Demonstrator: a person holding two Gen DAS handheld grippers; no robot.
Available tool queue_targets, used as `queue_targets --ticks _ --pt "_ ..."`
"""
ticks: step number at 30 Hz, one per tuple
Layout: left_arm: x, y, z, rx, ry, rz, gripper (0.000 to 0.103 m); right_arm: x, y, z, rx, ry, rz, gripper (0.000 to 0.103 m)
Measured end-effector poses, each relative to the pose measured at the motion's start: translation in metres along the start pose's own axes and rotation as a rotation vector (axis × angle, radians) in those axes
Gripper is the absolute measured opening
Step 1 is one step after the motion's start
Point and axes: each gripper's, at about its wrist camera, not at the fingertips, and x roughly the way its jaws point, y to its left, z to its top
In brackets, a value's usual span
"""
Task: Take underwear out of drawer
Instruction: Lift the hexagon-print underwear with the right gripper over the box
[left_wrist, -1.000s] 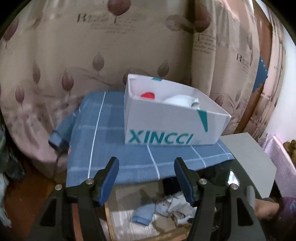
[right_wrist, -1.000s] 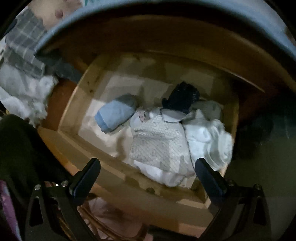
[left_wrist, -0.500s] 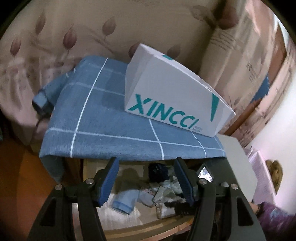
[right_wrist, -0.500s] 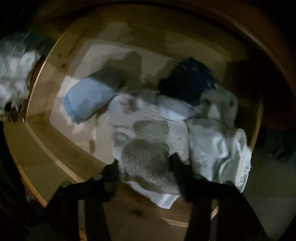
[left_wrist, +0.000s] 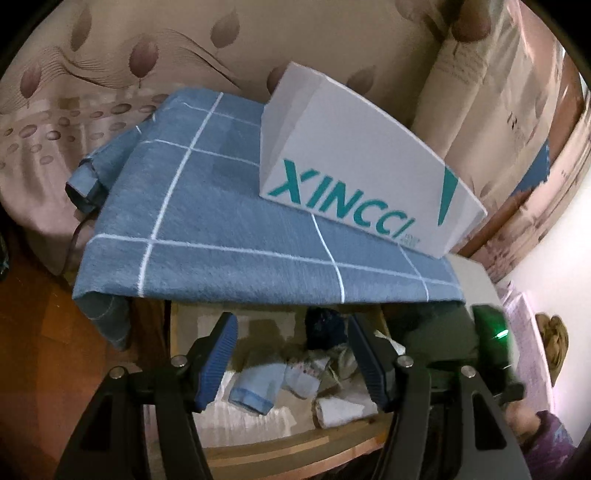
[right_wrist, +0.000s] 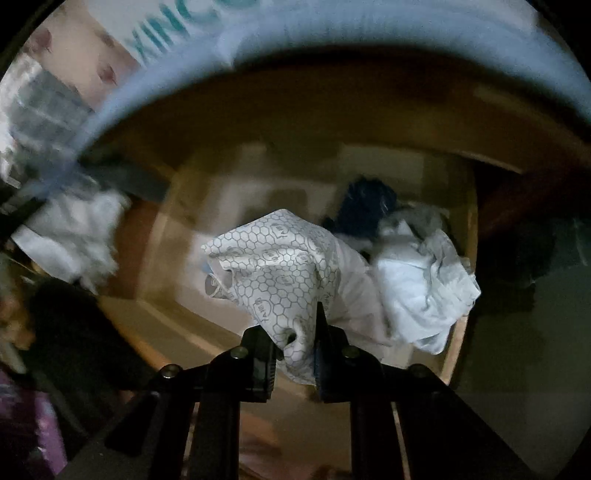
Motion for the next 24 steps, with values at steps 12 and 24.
queue_targets --ticks 12,24 --pt "0.008 0.005 -0.001 -0.028 0.043 0.020 0.064 -0.061 0.009 -0.020 0.121 -0.194 0.231 0.015" --pt "0.008 0.004 -0.002 -0.020 0.048 0.027 0.064 -0.132 0.035 -0.018 0.148 -0.347 0.397 0.015"
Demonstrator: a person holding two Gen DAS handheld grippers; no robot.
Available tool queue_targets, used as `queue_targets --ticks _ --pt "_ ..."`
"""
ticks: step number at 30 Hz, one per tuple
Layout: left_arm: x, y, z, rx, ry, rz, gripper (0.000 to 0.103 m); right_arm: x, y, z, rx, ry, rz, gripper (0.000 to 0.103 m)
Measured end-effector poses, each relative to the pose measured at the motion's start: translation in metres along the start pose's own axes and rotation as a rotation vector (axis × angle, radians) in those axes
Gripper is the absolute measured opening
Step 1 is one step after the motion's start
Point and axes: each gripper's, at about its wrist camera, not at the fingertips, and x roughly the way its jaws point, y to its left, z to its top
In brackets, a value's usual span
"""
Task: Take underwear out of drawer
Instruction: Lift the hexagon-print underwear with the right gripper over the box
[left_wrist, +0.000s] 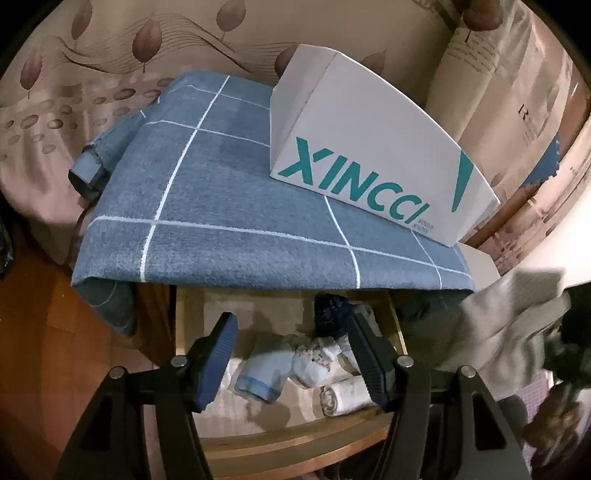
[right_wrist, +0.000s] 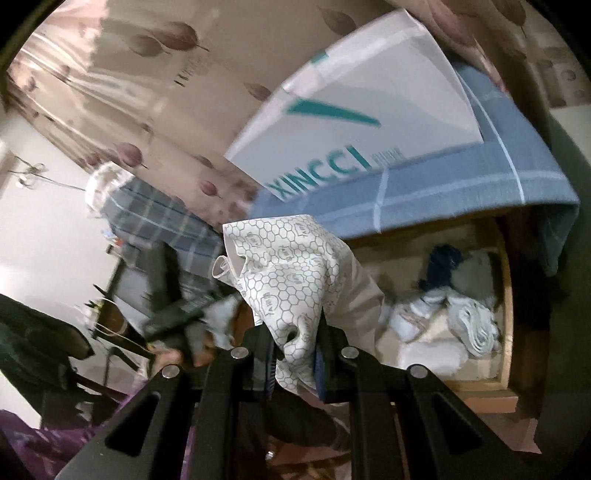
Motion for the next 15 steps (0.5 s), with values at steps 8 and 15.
queue_targets --ticks 8,15 --pt "0.001 0.000 0.000 0.003 0.018 -0.005 0.064 -0.027 0.036 0.043 0.002 -0.078 0.077 0.015" --pt "0.002 0.000 0.000 0.009 0.029 -0.008 0.064 -0.039 0.062 0.104 -0.020 -0.157 0.084 0.015"
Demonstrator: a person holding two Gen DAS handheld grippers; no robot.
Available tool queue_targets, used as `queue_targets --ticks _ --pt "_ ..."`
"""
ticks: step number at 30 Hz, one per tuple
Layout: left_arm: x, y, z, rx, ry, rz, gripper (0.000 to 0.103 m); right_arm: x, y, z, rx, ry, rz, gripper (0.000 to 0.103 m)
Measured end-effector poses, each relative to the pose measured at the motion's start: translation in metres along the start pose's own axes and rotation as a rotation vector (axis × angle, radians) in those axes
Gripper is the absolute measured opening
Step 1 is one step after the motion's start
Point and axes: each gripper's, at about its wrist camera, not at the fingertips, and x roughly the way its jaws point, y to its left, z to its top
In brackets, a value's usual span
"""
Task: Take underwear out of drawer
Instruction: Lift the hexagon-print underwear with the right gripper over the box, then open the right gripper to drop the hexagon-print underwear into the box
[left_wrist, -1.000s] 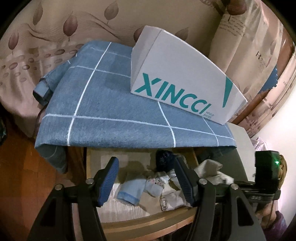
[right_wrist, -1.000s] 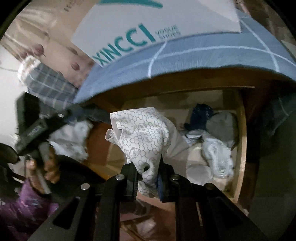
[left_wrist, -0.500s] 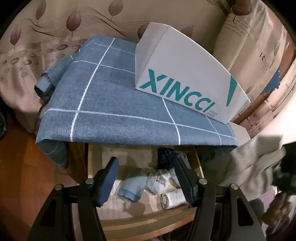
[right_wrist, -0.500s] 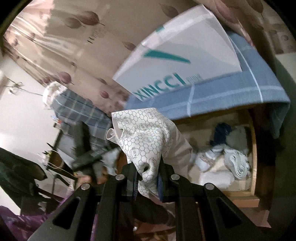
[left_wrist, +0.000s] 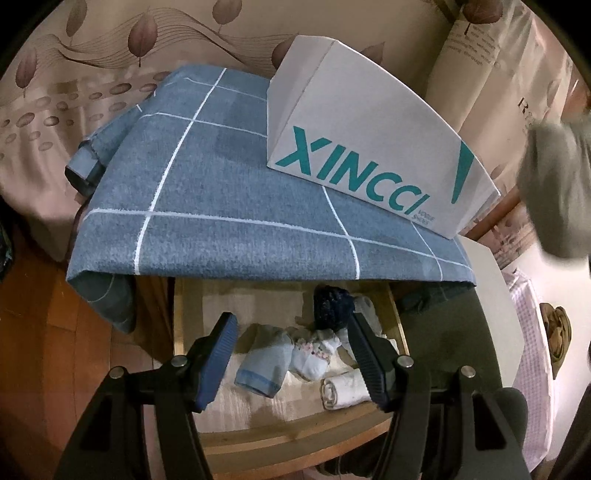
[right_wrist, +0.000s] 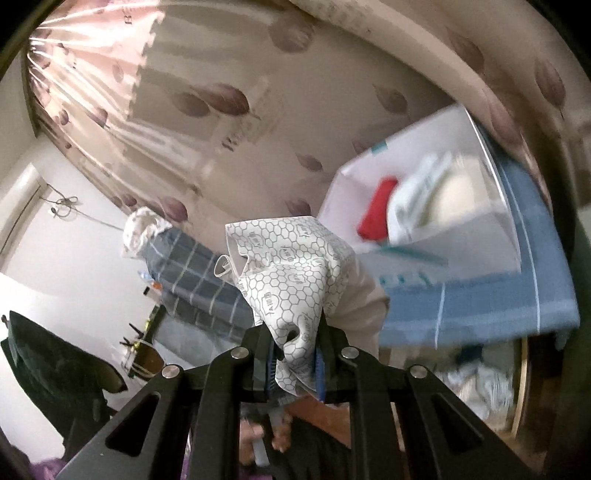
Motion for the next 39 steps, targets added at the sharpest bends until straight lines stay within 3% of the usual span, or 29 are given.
queue_targets --ticks 7,13,25,33,39 --pt "0.001 -0.004 -0.002 0.026 0.003 0.024 0.064 0.031 0.009 0.071 -0.024 -0.064 -0.069 0.015" --pt "0.000 -0.003 -0.002 0.037 0.003 0.023 0.064 0.079 -0.014 0.094 0.007 -0.040 -0.150 0.015" --pt "0.003 -0.006 -0.002 0.054 0.032 0.000 0.064 0.165 -0.052 0.088 0.155 0.060 -0.133 0.015" --pt "0.006 -0.013 -0.005 0.088 0.044 0.007 0.064 0.193 -0.071 0.077 0.155 0.131 -0.267 0.018" --pt "0.007 -0.014 -0.005 0.098 0.047 0.012 0.064 0.192 -0.071 0.080 0.082 0.110 -0.328 0.028"
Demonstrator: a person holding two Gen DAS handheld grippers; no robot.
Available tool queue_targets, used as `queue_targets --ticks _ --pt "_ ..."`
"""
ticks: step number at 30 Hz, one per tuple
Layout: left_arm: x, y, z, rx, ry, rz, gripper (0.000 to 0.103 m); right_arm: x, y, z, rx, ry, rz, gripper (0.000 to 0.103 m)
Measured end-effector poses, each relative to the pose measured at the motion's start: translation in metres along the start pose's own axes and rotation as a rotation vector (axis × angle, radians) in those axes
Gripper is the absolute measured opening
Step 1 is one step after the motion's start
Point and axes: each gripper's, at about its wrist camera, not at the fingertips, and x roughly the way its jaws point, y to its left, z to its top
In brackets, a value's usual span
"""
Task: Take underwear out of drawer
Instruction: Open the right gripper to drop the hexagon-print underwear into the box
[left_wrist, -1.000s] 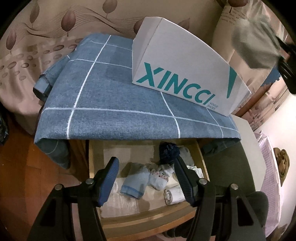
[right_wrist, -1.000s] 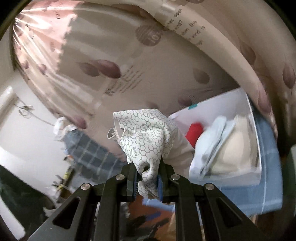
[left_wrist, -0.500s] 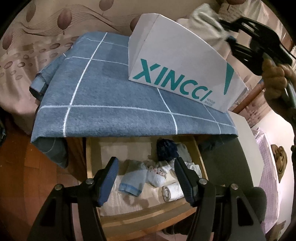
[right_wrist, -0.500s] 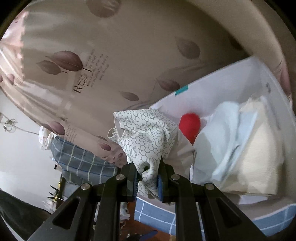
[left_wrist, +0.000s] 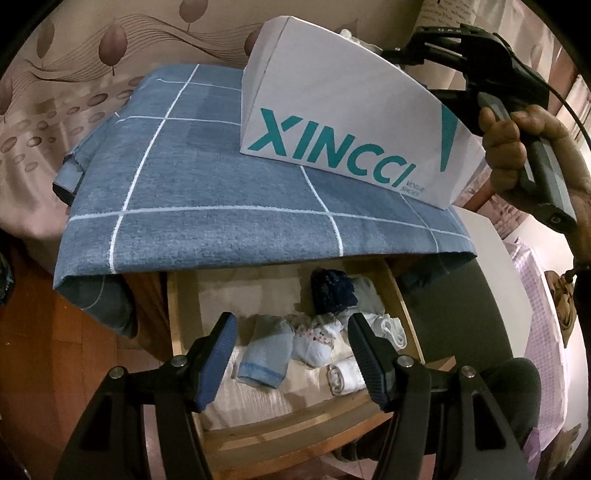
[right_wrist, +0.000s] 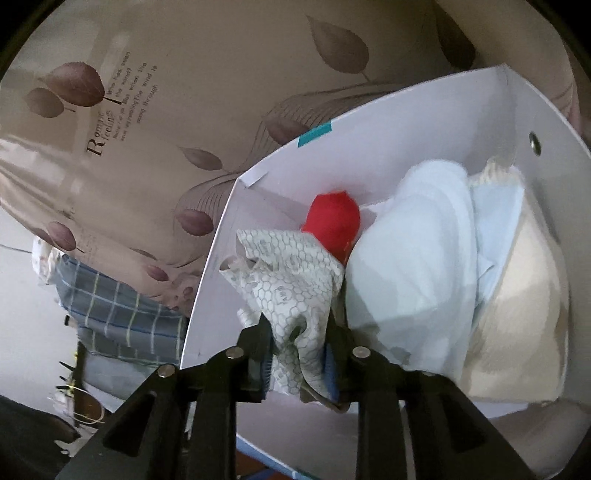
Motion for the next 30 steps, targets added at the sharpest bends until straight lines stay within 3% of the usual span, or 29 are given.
queue_targets --ticks 4,10,15,17,22,27,28,30 --pt "0.000 0.001 0.000 -0.005 0.002 -0.001 0.064 -0.008 0.002 0.001 -0.030 -0.035 -0.003 0.041" --pt "0.002 0.001 0.001 -0.004 0.012 0.007 0.064 -0.036 0.001 -0.004 -0.057 -0.121 0.037 0.046" --pt "0.004 0.000 0.000 0.003 0.018 0.013 0.064 -0.076 -0.006 -0.033 -0.085 -0.217 0.113 0.047" --pt "0.005 -0.001 -0.001 0.009 0.023 0.023 0.064 -0.095 -0.010 -0.060 -0.133 -0.248 0.117 0.047" --pt "0.008 -0.007 -0.003 0.045 0.025 0.067 0.064 -0.125 -0.029 -0.136 -0.302 -0.273 -0.028 0.054" --pt "0.015 -0.014 -0.005 0.080 0.044 0.098 0.064 -0.136 -0.072 -0.205 -0.447 -0.245 -0.332 0.056" --pt "0.017 -0.016 -0.006 0.091 0.051 0.107 0.064 -0.138 -0.077 -0.208 -0.430 -0.235 -0.351 0.056" --pt "0.022 -0.022 -0.008 0.116 0.063 0.123 0.064 -0.151 -0.084 -0.207 -0.385 -0.260 -0.307 0.056"
